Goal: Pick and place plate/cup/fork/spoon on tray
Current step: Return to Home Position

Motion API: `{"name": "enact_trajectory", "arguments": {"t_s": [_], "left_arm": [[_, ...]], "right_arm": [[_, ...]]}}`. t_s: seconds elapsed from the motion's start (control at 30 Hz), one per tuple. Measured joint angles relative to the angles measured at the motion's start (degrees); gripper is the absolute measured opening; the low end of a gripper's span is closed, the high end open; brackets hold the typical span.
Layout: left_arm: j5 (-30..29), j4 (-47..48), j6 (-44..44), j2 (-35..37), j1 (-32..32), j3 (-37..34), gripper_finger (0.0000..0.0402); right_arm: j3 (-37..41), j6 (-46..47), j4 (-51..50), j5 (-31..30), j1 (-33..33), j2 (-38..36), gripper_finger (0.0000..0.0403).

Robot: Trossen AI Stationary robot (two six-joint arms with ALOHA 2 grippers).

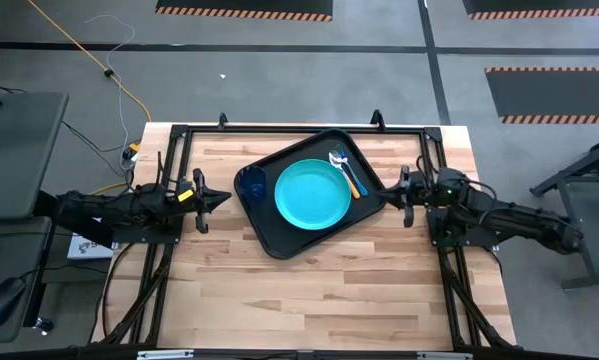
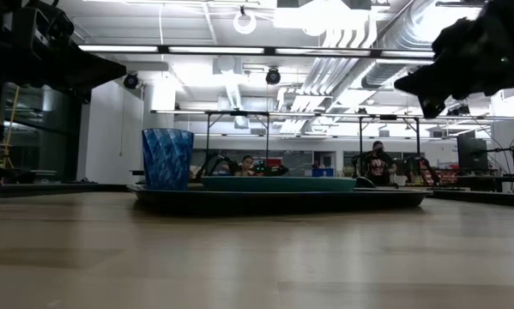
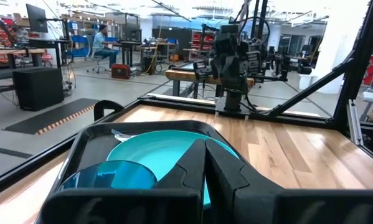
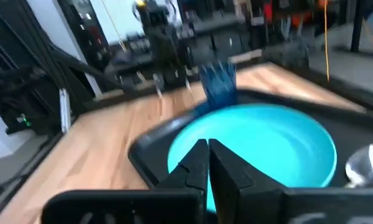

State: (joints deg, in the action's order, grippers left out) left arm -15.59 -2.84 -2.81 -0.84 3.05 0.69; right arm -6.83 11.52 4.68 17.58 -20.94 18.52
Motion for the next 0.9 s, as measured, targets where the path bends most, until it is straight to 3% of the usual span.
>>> {"name": "enact_trajectory", "arguments": {"t_s": [0.17, 0.4, 0.6, 0.7, 0.9], "left_arm": [[-0.02, 0.01, 0.00, 0.00, 0.00, 0.00, 0.0000], [-0.02, 0.01, 0.00, 0.00, -0.02, 0.02, 0.0000], [0.00, 0.01, 0.00, 0.00, -0.02, 0.04, 0.0000], [-0.02, 0.01, 0.00, 0.00, -0.02, 0.04, 0.0000], [-0.02, -0.01, 0.00, 0.00, -0.01, 0.04, 0.0001]], "right_arm": [[4.66, 2.90, 5.74, -2.17, 4.77, -7.40, 0.0001], [6.21, 0.21, 6.33, -18.41, 19.72, -10.01, 0.0000], [6.25, -1.49, 4.73, -29.74, 26.53, -10.00, 0.0000], [6.25, -0.55, 1.06, -28.54, 26.48, -10.00, 0.0000], [6.25, -0.03, -3.23, -19.95, 24.45, -10.91, 0.0000]]}}
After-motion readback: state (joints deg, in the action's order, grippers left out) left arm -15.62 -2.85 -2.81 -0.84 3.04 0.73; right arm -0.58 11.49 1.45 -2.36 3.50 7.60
